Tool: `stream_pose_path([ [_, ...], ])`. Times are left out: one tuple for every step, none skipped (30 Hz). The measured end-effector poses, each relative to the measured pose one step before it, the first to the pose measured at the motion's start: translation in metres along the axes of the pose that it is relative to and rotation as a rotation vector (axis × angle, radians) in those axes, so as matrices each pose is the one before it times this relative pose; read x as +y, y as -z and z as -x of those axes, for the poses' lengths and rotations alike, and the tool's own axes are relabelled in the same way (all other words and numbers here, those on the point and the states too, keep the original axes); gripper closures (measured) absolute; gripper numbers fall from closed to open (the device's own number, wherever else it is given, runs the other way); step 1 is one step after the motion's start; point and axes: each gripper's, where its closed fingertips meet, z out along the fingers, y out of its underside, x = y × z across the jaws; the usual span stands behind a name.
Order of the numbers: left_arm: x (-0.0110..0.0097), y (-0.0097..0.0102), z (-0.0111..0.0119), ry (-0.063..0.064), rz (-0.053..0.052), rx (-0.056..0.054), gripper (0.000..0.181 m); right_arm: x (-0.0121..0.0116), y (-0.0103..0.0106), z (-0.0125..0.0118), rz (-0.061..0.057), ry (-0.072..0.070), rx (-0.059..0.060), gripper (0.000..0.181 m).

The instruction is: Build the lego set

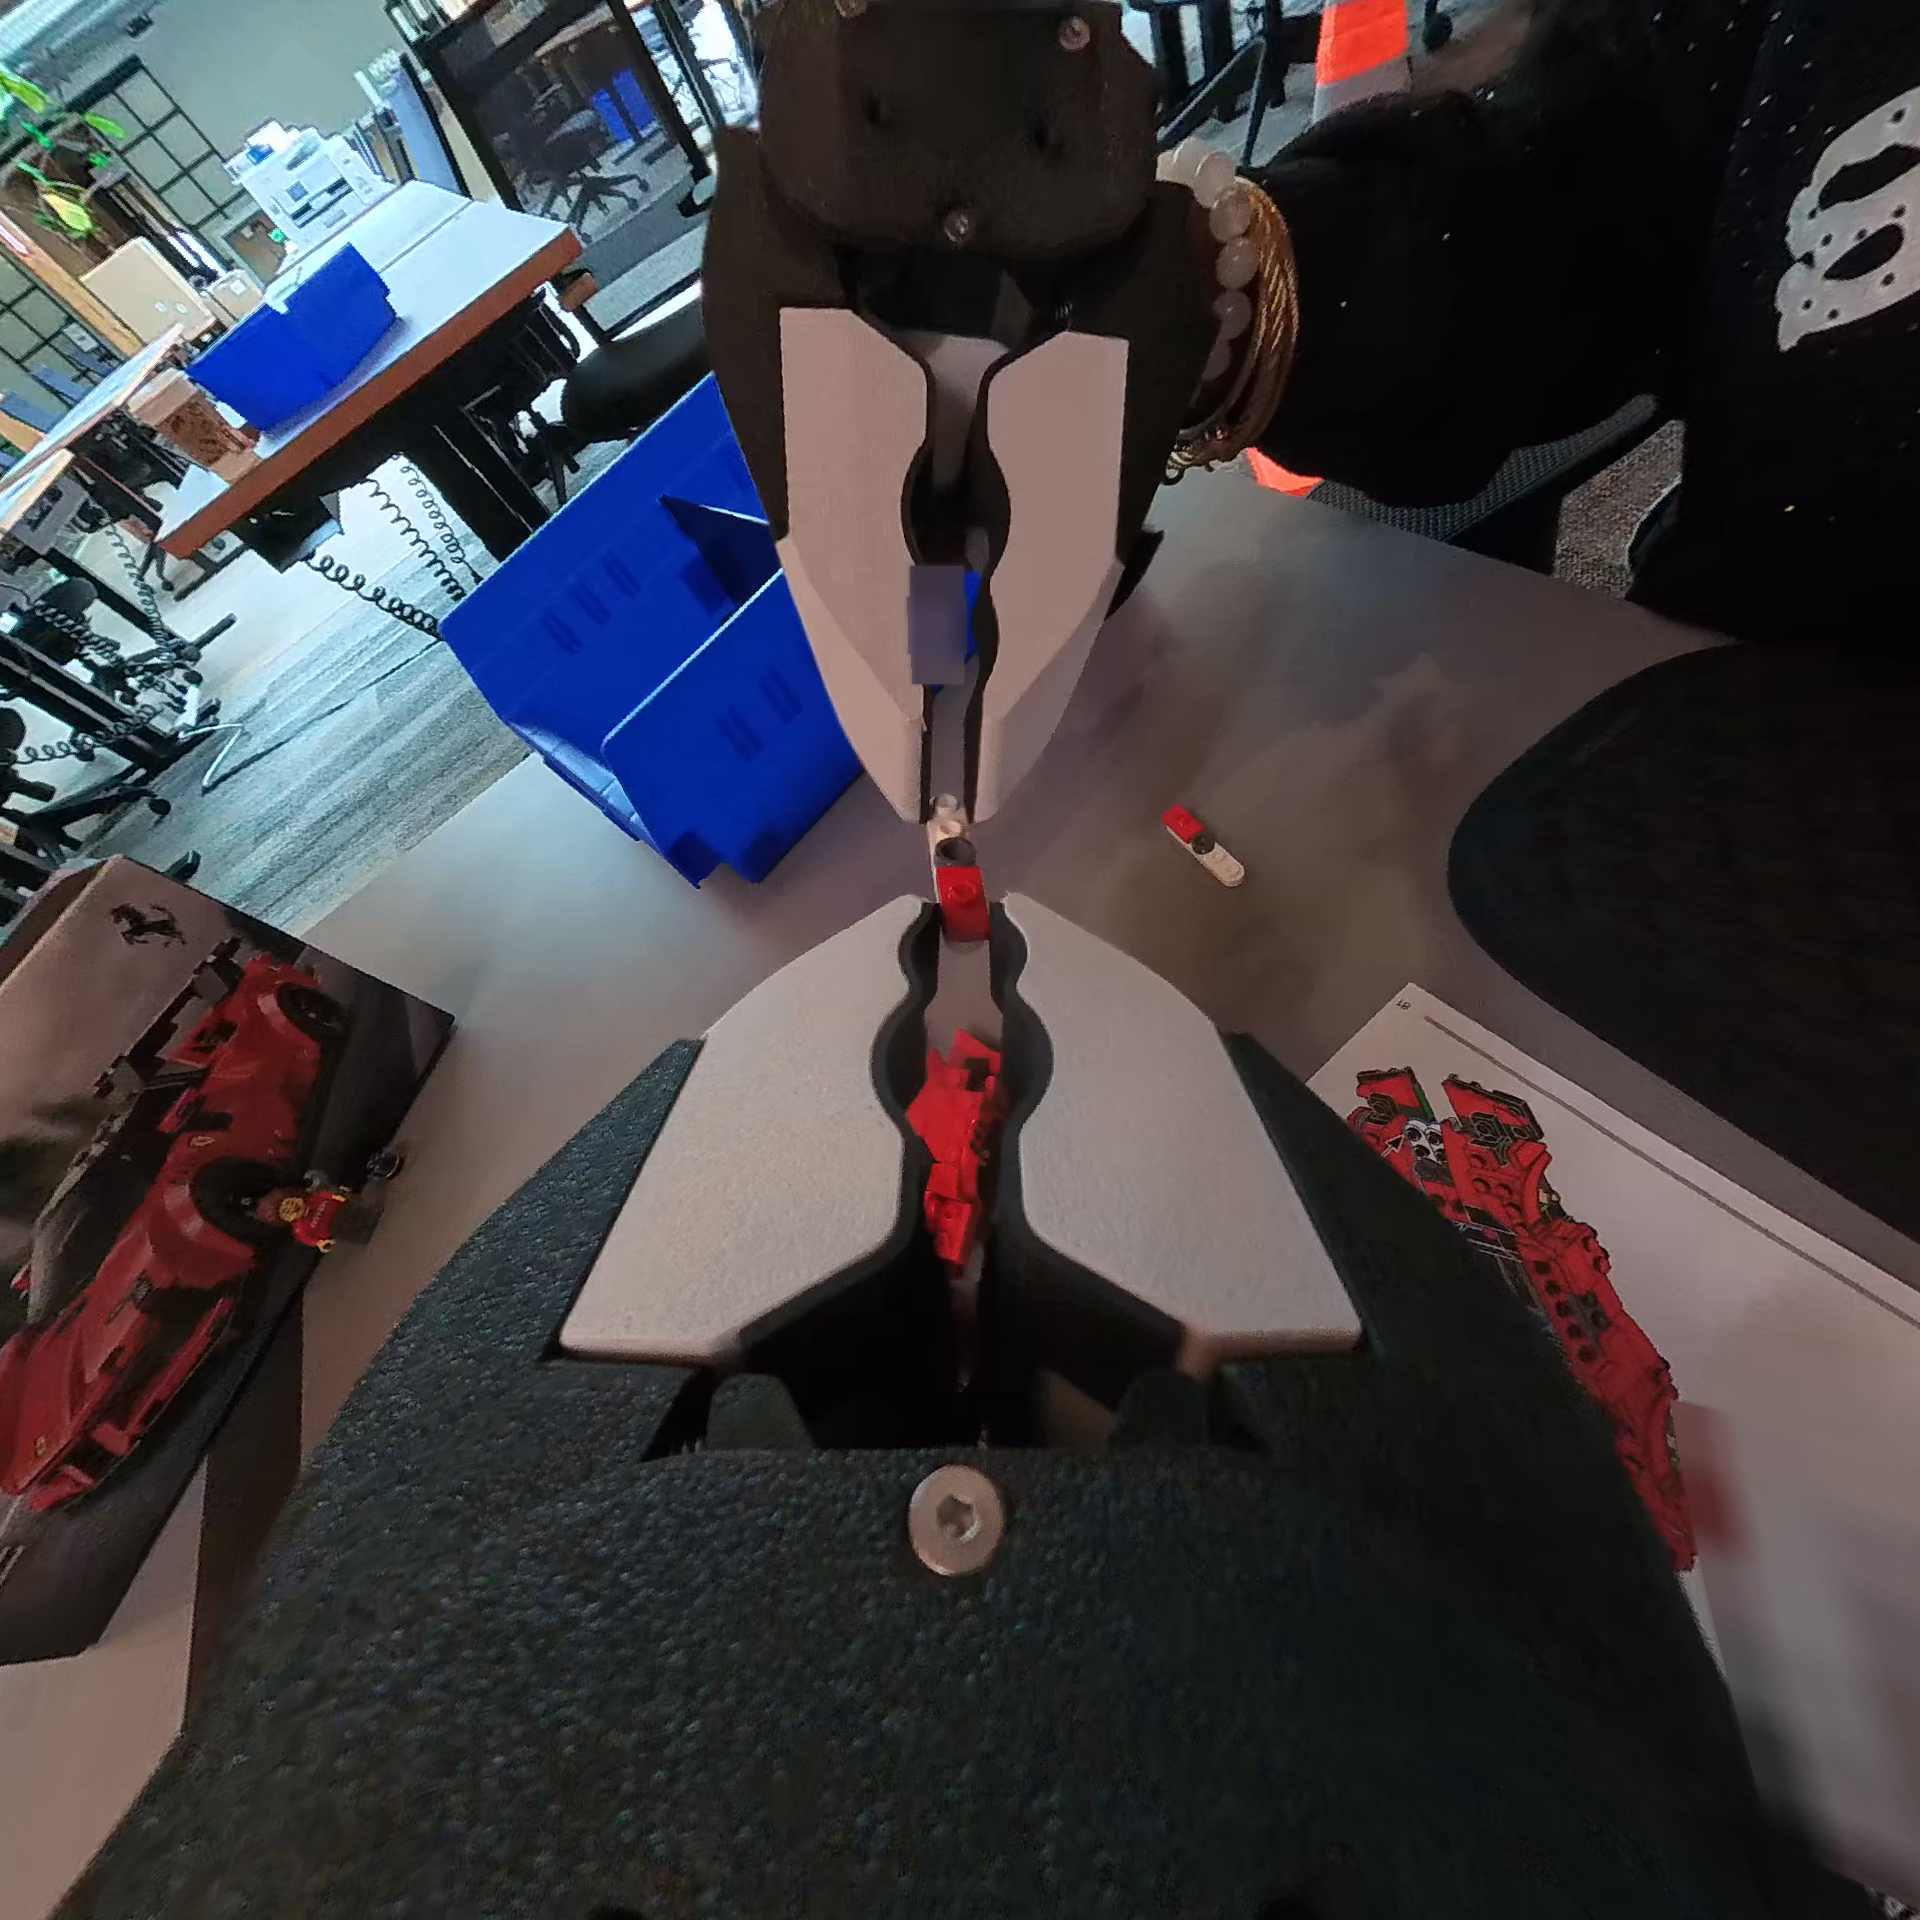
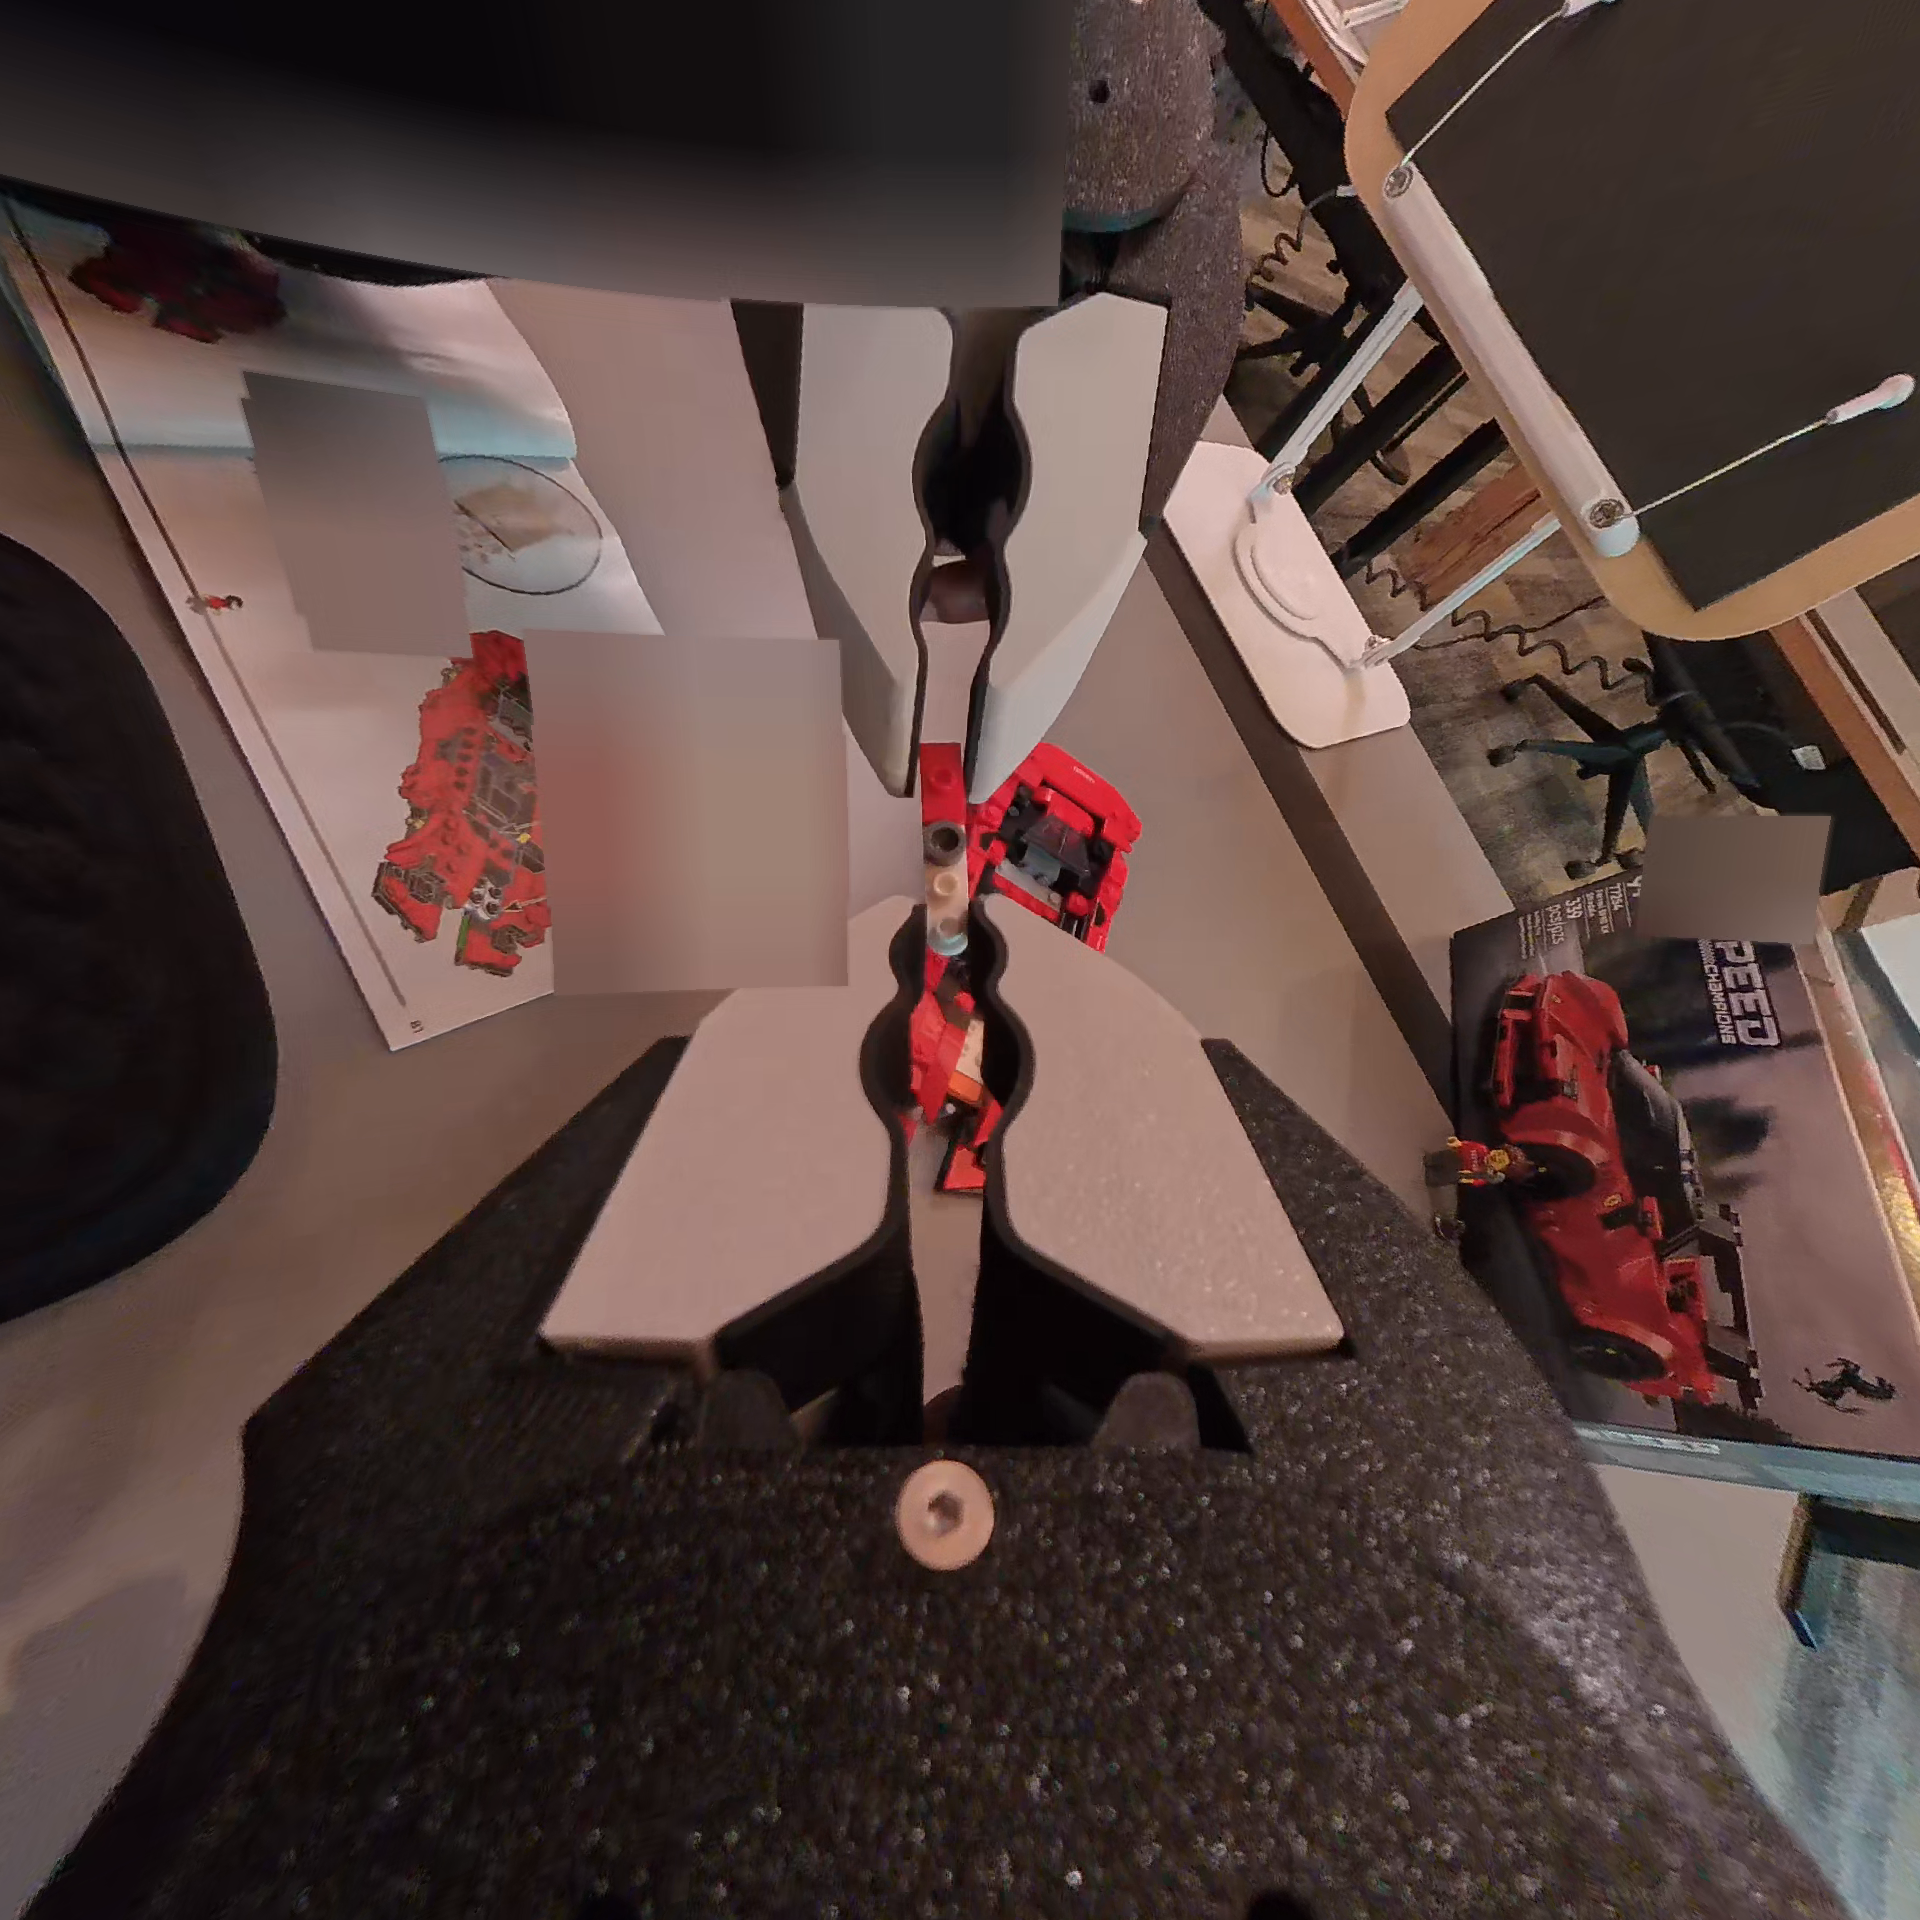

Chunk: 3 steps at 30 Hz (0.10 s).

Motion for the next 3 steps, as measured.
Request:
stream_pose_path([
  [-0.00116, 0.00109, -0.00068, 0.0053, -0.0088, 0.0115, 0.173, -0.00197, 0.00045, 0.00096, -0.0178, -0.0116, -0.0085, 0.173],
  [-0.00172, 0.00172, -0.00085, 0.0105, -0.0147, 0.0144, 0.173, -0.00284, 0.00077, 0.00124, -0.0254, -0.0165, -0.0137, 0.173],
  [-0.00225, 0.00203, -0.00095, 0.0161, -0.0197, 0.0172, 0.173, -0.00344, 0.00094, 0.00147, -0.0300, -0.0183, -0.0176, 0.173],
])
